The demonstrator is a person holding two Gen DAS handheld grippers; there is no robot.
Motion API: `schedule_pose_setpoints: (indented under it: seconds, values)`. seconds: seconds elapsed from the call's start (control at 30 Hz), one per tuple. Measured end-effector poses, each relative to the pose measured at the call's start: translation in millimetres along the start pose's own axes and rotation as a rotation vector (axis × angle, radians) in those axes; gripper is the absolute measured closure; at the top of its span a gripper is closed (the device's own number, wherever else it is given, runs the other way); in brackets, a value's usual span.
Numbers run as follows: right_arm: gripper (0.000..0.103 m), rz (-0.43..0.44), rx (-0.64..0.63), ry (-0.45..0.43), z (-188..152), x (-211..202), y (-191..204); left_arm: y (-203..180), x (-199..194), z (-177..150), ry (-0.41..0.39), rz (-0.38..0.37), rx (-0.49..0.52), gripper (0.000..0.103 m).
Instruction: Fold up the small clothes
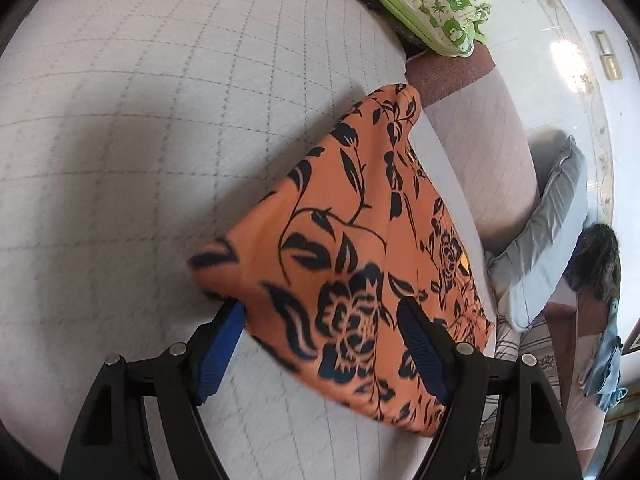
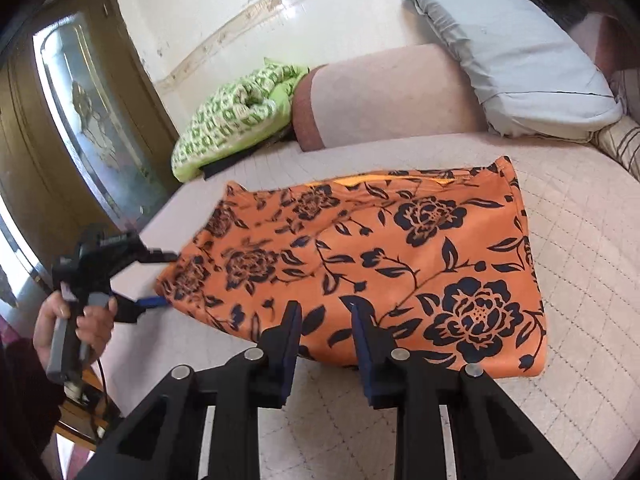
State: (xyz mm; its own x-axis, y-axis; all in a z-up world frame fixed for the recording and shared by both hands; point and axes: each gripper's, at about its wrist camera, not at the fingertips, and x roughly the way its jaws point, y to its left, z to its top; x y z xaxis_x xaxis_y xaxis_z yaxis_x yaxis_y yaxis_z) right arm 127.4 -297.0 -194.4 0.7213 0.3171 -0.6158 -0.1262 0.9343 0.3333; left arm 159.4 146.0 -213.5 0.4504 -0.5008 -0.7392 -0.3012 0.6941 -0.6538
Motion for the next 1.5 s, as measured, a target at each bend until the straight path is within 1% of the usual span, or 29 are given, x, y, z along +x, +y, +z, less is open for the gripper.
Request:
schedule_pose_setpoints:
  seconds: [0.13, 0.2, 0.23, 0.27, 0.33, 0.37, 0.43, 0.47, 0.5, 0.53, 0.57, 0.63, 0.7, 0.73, 0.9, 1.0, 1.03, 1.07, 1.1, 1.13, 1.17, 1.23, 1.27, 1.33, 1.37, 1.4, 1.43, 1.47, 1.5]
  values:
    - [0.075, 0.017, 0.053, 0.074, 1, 16, -10, -2, 5, -4, -0.041, -0.038, 0.075, 0.026]
    - [0.074, 0.018, 0.054, 0.1, 7, 24, -6, 0, 4, -4, -0.054, -0.048, 0.085, 0.045]
    - [0.074, 0.014, 0.055, 0.113, 12, 29, -4, 1, 4, -3, -0.046, -0.059, 0.088, 0.057]
    - [0.074, 0.003, 0.058, 0.124, 17, 34, 0, 2, 4, -2, -0.04, -0.063, 0.096, 0.066]
    - [0.074, 0.001, 0.081, 0.131, 27, 42, 5, -1, 2, 0, -0.036, -0.048, 0.132, 0.074]
    - [0.074, 0.011, 0.096, 0.129, 31, 45, 7, -4, 0, 0, -0.036, -0.046, 0.16, 0.075]
    - [0.074, 0.028, 0.116, 0.128, 38, 50, 12, -11, -1, 1, -0.037, -0.033, 0.201, 0.074]
    - [0.074, 0.025, 0.116, 0.127, 38, 50, 14, -14, 1, 1, -0.036, -0.019, 0.204, 0.066]
    - [0.074, 0.02, 0.117, 0.125, 37, 50, 16, -16, 5, 1, -0.029, -0.018, 0.195, 0.053]
    - [0.074, 0.017, 0.122, 0.127, 33, 49, 17, -16, 11, 1, -0.015, -0.046, 0.169, 0.03]
    - [0.074, 0.015, 0.13, 0.136, 28, 48, 16, -16, 14, 0, -0.02, -0.065, 0.149, 0.027]
    - [0.074, -0.002, 0.133, 0.157, 16, 44, 13, -17, 16, -2, -0.06, -0.056, 0.131, 0.027]
    - [0.074, -0.03, 0.136, 0.173, 7, 37, 6, -20, 18, -4, -0.084, -0.016, 0.14, 0.054]
    - [0.074, -0.037, 0.141, 0.177, 4, 33, 2, -23, 19, -6, -0.091, 0.018, 0.161, 0.08]
    - [0.074, -0.048, 0.155, 0.153, 15, 13, -6, -43, 7, -18, -0.154, 0.068, 0.294, 0.087]
    - [0.074, -0.04, 0.13, 0.166, 39, 16, 2, -67, -13, -34, -0.231, 0.077, 0.413, 0.093]
    - [0.074, -0.022, 0.119, 0.185, 51, 20, 8, -80, -21, -45, -0.273, 0.088, 0.485, 0.094]
    - [0.069, -0.004, 0.109, 0.204, 60, 25, 14, -91, -27, -55, -0.304, 0.099, 0.542, 0.096]
    - [0.062, 0.014, 0.098, 0.227, 69, 29, 20, -104, -33, -68, -0.338, 0.096, 0.614, 0.098]
    - [0.037, 0.045, 0.089, 0.267, 84, 38, 28, -114, -39, -81, -0.362, 0.075, 0.674, 0.099]
    - [0.022, 0.07, 0.091, 0.282, 92, 43, 31, -121, -43, -92, -0.383, 0.06, 0.718, 0.099]
    - [0.022, 0.126, 0.084, 0.319, 116, 59, 45, -136, -49, -120, -0.435, 0.069, 0.828, 0.099]
    - [0.022, 0.132, 0.074, 0.35, 129, 70, 54, -135, -51, -128, -0.448, 0.083, 0.842, 0.099]
    - [0.022, 0.094, 0.05, 0.381, 144, 86, 69, -119, -56, -130, -0.446, 0.079, 0.789, 0.099]
    - [0.022, 0.068, 0.039, 0.389, 147, 92, 76, -108, -58, -125, -0.437, 0.08, 0.744, 0.093]
    - [0.022, 0.061, 0.027, 0.398, 149, 98, 82, -92, -58, -117, -0.416, 0.083, 0.681, 0.085]
    - [0.022, 0.072, 0.013, 0.406, 149, 102, 87, -74, -58, -105, -0.384, 0.081, 0.598, 0.059]
    - [0.022, 0.085, -0.006, 0.418, 144, 107, 94, -53, -58, -91, -0.359, 0.077, 0.504, 0.039]
    - [0.022, 0.085, -0.016, 0.424, 140, 109, 95, -34, -57, -79, -0.342, 0.08, 0.428, 0.037]
